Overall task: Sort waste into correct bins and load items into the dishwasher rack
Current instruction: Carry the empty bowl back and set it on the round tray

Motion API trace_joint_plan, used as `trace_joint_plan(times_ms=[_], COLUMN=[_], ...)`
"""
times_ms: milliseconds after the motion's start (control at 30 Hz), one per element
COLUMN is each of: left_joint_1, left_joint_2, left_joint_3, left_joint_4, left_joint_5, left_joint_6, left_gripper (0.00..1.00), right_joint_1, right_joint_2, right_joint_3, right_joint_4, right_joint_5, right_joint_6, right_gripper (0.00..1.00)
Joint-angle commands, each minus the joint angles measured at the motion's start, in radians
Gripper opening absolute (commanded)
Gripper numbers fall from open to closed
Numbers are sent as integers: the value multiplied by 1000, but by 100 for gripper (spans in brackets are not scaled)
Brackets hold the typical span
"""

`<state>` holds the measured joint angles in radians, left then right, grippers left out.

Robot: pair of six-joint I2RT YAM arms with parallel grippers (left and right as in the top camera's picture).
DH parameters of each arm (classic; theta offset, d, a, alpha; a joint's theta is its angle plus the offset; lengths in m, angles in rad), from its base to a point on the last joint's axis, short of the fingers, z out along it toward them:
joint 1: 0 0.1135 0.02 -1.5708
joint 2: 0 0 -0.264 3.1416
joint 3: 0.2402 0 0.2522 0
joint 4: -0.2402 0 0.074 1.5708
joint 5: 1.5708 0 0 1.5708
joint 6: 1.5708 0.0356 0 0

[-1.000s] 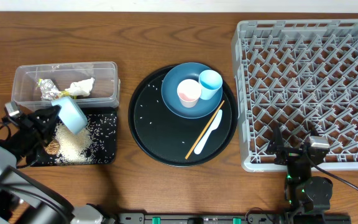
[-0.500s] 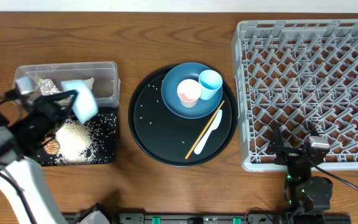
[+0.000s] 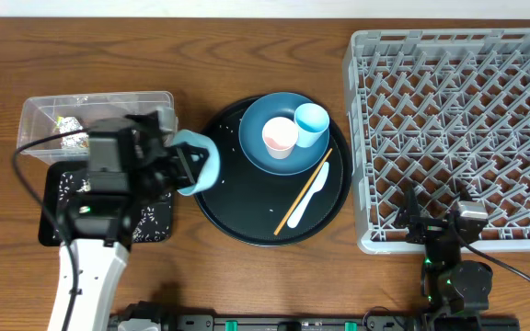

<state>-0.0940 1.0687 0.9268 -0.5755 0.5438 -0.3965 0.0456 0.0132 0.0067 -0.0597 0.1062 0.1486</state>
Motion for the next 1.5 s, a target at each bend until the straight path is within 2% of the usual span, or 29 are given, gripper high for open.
trace_joint_plan(times_ms=[0,133,367,700,1000,1067,1100,1133,1167,1333,1467], left_joint_1=[-107,-221,-325,-344,-391,-396,-396,-396,-396,-396,-394], left_joint_2=[29,90,248,370,400,402,402,402,402,399,373], left_joint_3=[19,19,19,18,18,17,17,17,17,18,24], left_joint_4=[-10,-37,-34,5,66,70,69,66,64,66,65], left_joint_5=[-262,-372,-407,-407,-407,-407,-407,-407,-407,-407,-407], left_joint_6=[8,19,52,80,108,108,108,108,108,108,108], left_gripper=[6,6,6,9,10,14,22,44,56,70,72], right_joint_1=[8,8,8,8,8,8,8,8,8,8,8], right_joint_2=[0,0,0,0,0,0,0,0,0,0,0], right_joint_3=[-2,-2,-2,-2,-2,-2,-2,-2,-2,-2,-2], right_joint_4=[-3,-3,-3,-3,-3,-3,-3,-3,-3,-3,-3], right_joint_5=[10,10,10,10,10,10,10,10,10,10,10], right_joint_6=[-11,-11,-11,-11,-11,-11,-11,-11,-11,-11,-11], right_gripper=[99,99,99,99,99,99,99,99,99,99,99])
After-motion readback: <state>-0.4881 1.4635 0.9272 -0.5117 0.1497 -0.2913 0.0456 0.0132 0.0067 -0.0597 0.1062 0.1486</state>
